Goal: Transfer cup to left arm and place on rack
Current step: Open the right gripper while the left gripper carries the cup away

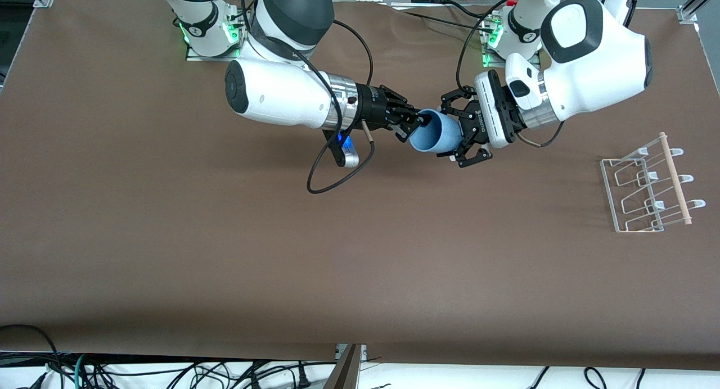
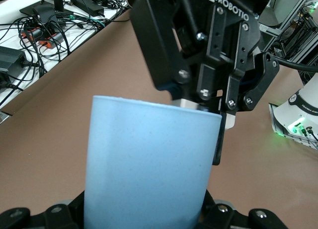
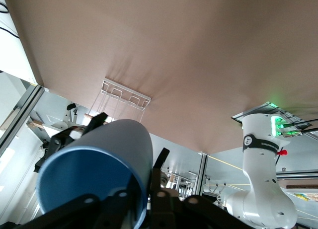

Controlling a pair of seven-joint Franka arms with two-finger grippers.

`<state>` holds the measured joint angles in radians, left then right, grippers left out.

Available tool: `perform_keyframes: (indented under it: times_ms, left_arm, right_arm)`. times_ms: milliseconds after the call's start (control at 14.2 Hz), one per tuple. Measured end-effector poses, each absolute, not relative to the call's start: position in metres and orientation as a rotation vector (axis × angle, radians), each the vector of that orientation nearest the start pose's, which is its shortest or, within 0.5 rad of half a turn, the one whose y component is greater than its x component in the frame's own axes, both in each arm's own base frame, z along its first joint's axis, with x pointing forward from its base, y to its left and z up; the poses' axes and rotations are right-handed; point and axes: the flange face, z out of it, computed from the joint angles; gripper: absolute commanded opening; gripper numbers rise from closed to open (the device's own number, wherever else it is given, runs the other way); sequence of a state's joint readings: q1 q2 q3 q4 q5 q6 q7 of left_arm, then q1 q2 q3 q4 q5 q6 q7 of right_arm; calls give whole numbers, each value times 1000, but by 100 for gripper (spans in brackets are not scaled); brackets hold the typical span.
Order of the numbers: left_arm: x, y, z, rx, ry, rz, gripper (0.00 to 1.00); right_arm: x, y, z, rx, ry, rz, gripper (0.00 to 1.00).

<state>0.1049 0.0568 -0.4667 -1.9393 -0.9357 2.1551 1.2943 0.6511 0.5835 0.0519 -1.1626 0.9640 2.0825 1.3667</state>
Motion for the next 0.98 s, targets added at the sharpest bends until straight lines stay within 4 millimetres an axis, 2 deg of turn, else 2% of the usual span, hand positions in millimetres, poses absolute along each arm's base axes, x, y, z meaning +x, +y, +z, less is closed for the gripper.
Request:
perform_keyframes:
  times_ms: [70,281,491,632,772,982]
  left_arm:
    - [545,-237,488,1981,-1318,640,6]
    - [542,-227,489,1947,-1315,574,6]
    - [545,-196,496,1921,-1300,510,5]
    - [546,-173,505,1921,-1339,456,5]
    - [548,-134,516,1934,-1375,372,6]
    - [543,-65,523,1967,-1353,246,6]
  right_arm:
    - [559,512,516,-1979,1125,799,77]
    - [560,512,518,-1976,1123,798,84]
    - [559,512,521,-1982,1113,805,85]
    - [564,504,523,-1993,1113,818,91]
    - [578,480,527,-2011,1110,838,92]
    - [601,423,539,-2071,1030,863,98]
